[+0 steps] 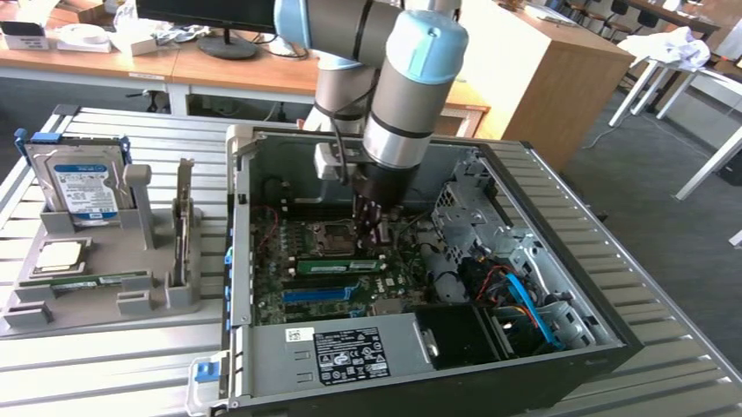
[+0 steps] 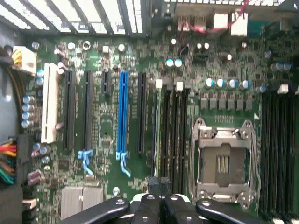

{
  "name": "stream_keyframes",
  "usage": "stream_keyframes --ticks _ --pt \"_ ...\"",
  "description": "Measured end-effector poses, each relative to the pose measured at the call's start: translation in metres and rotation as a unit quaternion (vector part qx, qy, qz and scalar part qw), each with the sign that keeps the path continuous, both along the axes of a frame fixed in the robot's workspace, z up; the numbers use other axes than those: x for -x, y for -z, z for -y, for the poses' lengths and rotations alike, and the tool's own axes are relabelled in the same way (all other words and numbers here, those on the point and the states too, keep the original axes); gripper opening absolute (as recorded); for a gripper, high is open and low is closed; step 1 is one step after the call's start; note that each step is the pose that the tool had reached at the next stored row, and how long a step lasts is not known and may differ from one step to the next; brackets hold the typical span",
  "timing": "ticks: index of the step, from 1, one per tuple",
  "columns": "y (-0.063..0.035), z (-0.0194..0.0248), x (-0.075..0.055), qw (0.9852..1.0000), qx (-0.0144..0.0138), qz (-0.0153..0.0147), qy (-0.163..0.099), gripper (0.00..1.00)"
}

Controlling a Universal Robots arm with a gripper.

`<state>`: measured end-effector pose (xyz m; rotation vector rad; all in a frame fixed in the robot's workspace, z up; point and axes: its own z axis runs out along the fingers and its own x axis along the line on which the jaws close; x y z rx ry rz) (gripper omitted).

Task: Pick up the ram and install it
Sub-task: 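Press down the ram until it locks into place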

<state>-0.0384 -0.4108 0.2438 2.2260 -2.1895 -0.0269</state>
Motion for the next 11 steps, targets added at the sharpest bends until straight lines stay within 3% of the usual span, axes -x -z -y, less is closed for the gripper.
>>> stream_keyframes --ticks 11 --pt "0.0001 -0.0001 0.026 1.0000 -0.0001 0.0018 0.000 0.10"
